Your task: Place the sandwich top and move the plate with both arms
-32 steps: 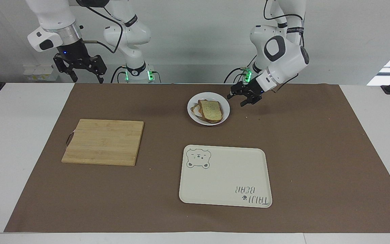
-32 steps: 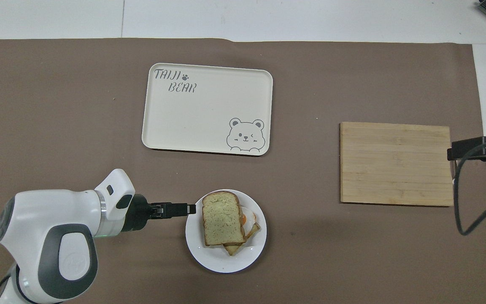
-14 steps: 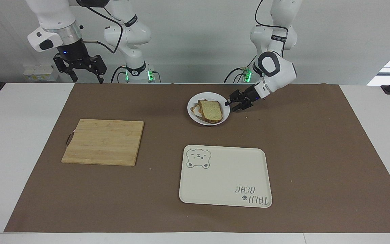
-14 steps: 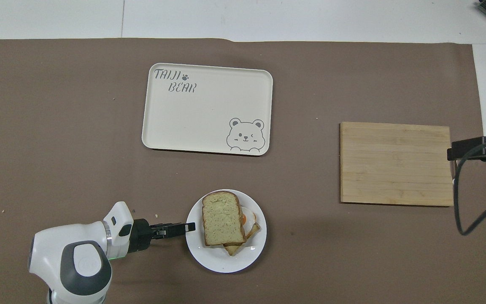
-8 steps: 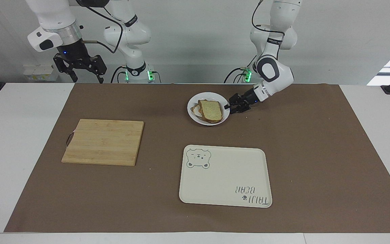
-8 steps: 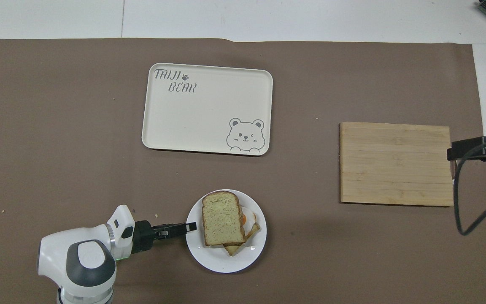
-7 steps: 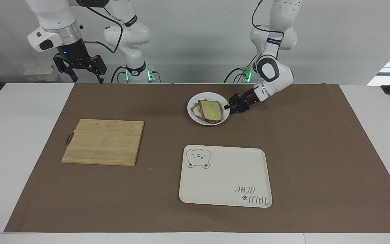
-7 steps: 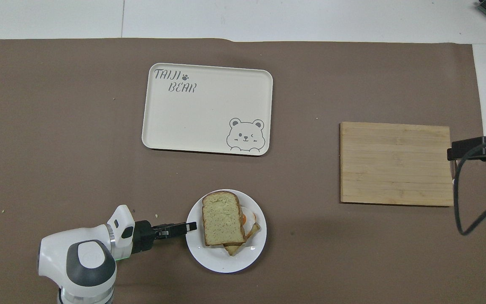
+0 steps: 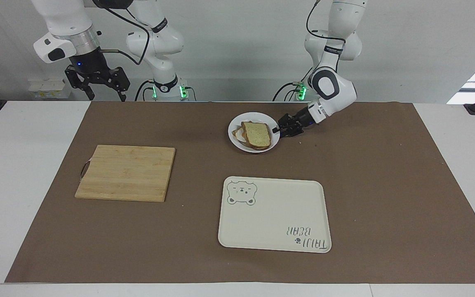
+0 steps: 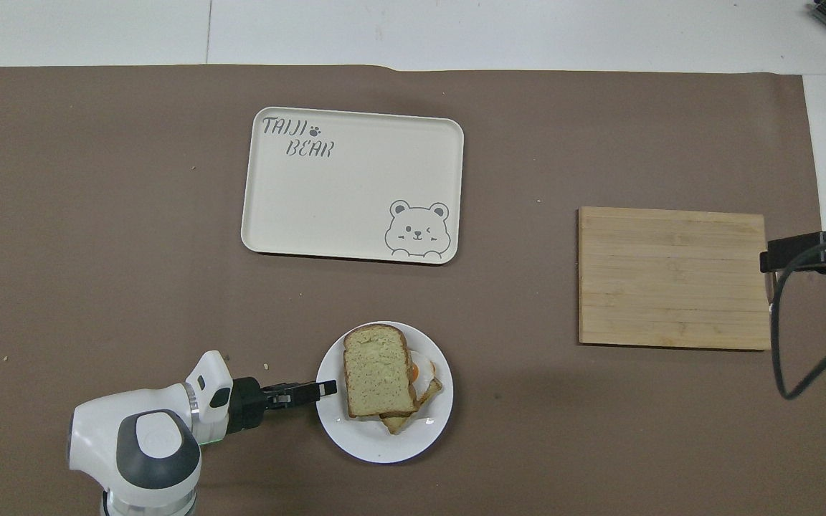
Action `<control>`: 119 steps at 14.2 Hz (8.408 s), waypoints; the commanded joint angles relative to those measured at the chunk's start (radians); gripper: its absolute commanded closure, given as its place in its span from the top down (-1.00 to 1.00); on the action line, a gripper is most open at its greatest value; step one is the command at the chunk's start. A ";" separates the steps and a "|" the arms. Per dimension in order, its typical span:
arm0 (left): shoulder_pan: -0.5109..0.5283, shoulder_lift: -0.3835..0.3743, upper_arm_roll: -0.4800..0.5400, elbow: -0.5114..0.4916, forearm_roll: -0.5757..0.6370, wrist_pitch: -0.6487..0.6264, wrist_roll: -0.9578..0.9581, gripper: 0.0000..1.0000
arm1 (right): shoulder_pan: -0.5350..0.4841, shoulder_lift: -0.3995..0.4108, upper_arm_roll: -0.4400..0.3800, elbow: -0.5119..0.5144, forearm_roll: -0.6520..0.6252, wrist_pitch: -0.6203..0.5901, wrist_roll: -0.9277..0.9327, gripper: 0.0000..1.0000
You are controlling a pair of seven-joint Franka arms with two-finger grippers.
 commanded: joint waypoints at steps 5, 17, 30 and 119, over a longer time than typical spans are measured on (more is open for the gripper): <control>-0.052 -0.034 0.011 -0.031 -0.041 0.009 0.022 -0.78 | -0.008 0.002 0.001 0.012 0.006 -0.013 -0.024 1.00; 0.130 -0.008 0.020 0.073 -0.040 -0.119 0.030 -1.00 | -0.008 0.002 0.001 0.012 0.005 -0.013 -0.024 1.00; 0.350 0.410 0.020 0.668 0.212 -0.161 -0.130 -1.00 | -0.008 0.002 0.001 0.012 0.005 -0.013 -0.024 1.00; 0.259 0.062 0.212 1.380 1.563 -1.123 -0.790 1.00 | -0.008 0.002 0.001 0.012 0.006 -0.013 -0.024 1.00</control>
